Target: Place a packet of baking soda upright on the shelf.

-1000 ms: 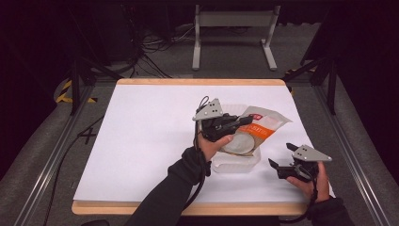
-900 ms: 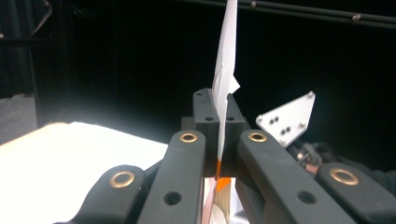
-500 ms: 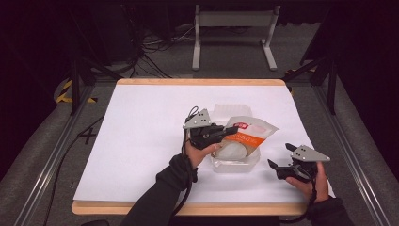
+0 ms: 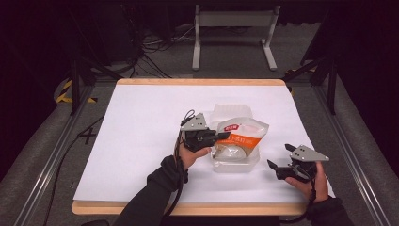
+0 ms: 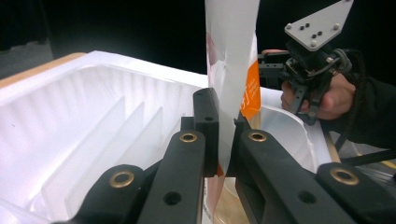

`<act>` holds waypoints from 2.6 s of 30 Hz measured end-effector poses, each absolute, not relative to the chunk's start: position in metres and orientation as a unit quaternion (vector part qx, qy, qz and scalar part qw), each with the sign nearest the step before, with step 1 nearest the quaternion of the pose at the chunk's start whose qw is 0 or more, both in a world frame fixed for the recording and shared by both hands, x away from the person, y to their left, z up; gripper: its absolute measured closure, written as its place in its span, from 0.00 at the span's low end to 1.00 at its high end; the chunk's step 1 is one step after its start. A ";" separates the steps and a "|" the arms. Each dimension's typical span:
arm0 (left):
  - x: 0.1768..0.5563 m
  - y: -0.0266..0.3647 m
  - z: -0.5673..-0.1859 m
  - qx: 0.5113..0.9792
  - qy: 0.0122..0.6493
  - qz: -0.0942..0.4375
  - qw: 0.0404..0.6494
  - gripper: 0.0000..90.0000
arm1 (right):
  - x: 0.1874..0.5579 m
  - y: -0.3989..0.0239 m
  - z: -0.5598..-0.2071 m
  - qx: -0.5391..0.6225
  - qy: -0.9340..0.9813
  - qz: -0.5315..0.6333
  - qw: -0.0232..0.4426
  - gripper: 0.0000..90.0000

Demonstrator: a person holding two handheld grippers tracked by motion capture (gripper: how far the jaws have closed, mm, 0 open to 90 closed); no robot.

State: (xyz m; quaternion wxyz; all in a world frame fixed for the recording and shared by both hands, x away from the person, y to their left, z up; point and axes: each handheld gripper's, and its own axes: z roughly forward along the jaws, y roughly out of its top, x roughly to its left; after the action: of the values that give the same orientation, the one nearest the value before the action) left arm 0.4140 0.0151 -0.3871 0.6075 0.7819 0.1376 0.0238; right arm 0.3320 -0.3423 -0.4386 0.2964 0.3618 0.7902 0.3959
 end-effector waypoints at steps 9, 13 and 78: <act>0.409 0.021 -0.394 0.802 0.121 0.026 0.585 1.00 | 0.332 -0.341 -0.439 0.362 0.792 0.393 0.295 0.12; 0.409 0.023 -0.397 0.807 0.119 0.027 0.578 1.00 | 0.332 -0.340 -0.439 0.360 0.793 0.393 0.295 0.12; 0.399 0.002 -0.362 0.823 0.093 0.088 0.554 0.86 | 0.331 -0.341 -0.439 0.359 0.793 0.395 0.295 0.12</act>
State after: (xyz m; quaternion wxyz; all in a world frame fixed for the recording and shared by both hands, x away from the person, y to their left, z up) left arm 0.3992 0.0023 -0.3622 0.5536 0.8229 0.0927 0.0881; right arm 0.3313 -0.3407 -0.4392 0.2950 0.3591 0.7927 0.3946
